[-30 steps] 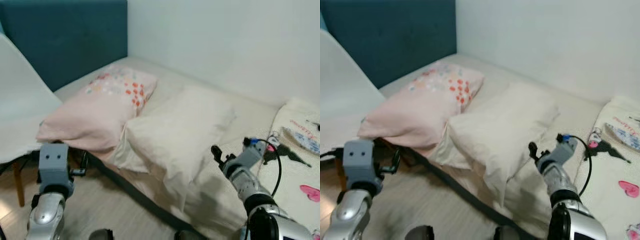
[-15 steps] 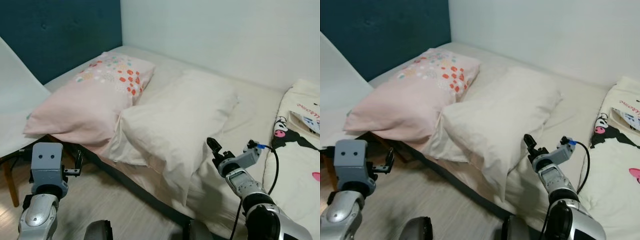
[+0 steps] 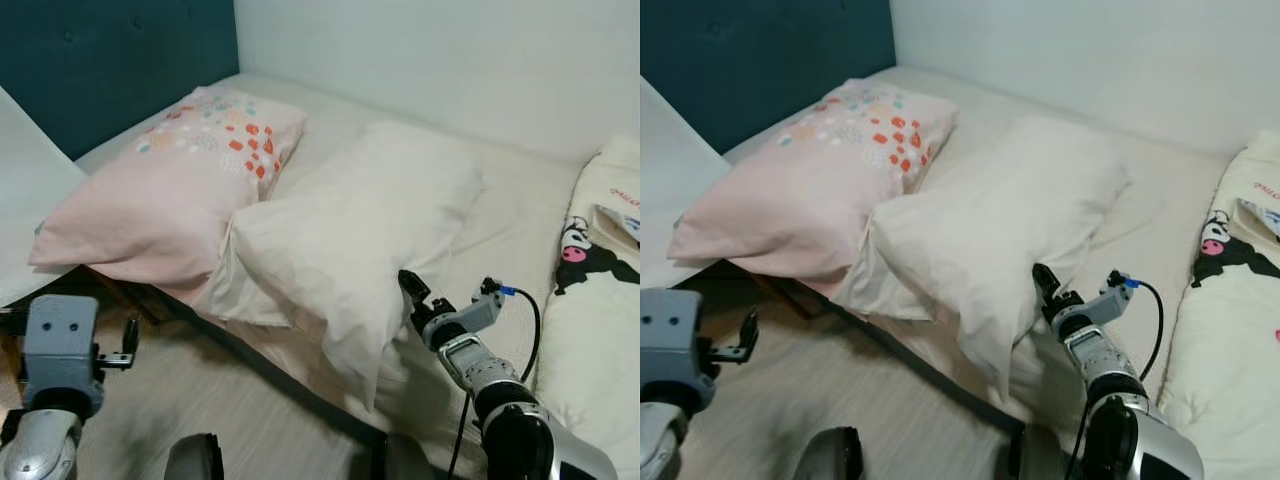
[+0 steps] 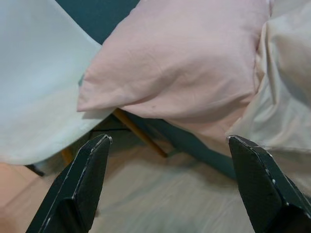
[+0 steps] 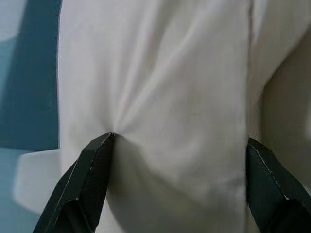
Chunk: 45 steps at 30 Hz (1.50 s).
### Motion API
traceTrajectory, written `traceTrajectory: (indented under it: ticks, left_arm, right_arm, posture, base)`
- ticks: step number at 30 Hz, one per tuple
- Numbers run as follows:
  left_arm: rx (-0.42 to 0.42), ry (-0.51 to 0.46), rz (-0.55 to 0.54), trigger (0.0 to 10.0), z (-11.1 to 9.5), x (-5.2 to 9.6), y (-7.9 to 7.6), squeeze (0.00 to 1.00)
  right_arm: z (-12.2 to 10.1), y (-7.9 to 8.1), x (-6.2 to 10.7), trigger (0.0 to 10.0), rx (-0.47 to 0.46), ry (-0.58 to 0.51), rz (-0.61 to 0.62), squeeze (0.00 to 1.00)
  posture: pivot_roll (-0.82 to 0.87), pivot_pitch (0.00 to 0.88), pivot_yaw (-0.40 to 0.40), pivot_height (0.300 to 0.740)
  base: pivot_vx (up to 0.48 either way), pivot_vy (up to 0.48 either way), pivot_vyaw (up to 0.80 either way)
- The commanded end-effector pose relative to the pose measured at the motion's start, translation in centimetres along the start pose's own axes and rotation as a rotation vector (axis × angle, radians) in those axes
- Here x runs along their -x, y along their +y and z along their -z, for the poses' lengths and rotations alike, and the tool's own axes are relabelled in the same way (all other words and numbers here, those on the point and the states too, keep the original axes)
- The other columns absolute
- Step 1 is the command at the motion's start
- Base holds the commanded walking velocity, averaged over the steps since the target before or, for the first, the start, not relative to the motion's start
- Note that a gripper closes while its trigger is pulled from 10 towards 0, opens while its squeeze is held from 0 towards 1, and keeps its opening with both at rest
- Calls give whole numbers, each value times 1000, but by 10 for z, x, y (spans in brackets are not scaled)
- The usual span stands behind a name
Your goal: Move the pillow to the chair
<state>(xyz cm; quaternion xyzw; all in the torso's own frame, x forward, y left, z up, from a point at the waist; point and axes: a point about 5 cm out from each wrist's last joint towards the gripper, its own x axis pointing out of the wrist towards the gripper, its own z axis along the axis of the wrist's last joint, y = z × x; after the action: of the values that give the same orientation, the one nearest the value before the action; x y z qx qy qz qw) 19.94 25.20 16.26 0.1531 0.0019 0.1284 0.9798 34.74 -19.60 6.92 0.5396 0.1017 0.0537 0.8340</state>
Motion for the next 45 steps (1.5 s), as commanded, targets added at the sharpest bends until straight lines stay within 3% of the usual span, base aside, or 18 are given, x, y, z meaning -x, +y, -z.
traceTrajectory:
  ticks: [1, 4, 7, 9, 19, 21, 38, 41, 43, 45]
  left_arm:
    - [-16, 10, 8, 10000, -1, 2, 3, 0]
    - [-24, 7, 13, 10000, -3, 2, 4, 0]
    - [-46, 0, 35, 10000, -11, 2, 7, 0]
    - [-53, 2, 40, 10000, -13, 3, 7, 0]
    - [-73, 12, 52, 10000, -16, 9, 6, 0]
    - [-73, 16, 54, 10000, -16, 9, 6, 0]
    - [-79, 27, 85, 10000, -18, 9, 0, 0]
    - [-63, 17, 82, 10000, -19, 5, -5, 0]
    - [-63, 17, 82, 10000, -19, 5, -5, 0]
    - [-42, 2, 80, 10000, -21, 1, -9, 0]
  right_arm:
    - [9, 4, -3, 10000, -42, 29, -23, 0]
    - [13, 4, -4, 10000, -38, 40, -11, 0]
    - [38, -1, -7, 10000, -1, 122, 136, 0]
    - [42, 0, -7, 10000, 3, 133, 152, 0]
    - [56, 18, -16, 9882, -17, 190, 57, 0]
    - [57, 18, -16, 0, -8, 189, 59, 0]
    - [45, 22, -19, 0, 58, 144, 39, 0]
    - [38, 29, -23, 0, 135, 138, 33, 0]
    - [38, 29, -23, 0, 135, 138, 33, 0]
    - [30, 46, -31, 0, 242, 143, -40, 0]
  posture:
    - [199, 121, -53, 456]
    - [205, 141, -42, 456]
    - [213, 167, -28, 456]
    - [215, 171, -28, 456]
    - [221, 191, -32, 456]
    - [217, 194, -32, 456]
    - [197, 190, -35, 456]
    - [188, 182, -39, 456]
    - [188, 182, -39, 456]
    - [172, 167, -44, 456]
  base:
    - [0, 0, 0]
    - [0, 0, 0]
    - [0, 0, 0]
    - [0, 0, 0]
    - [0, 0, 0]
    - [0, 0, 0]
    - [0, 0, 0]
    - [0, 0, 0]
    - [0, 0, 0]
    - [0, 0, 0]
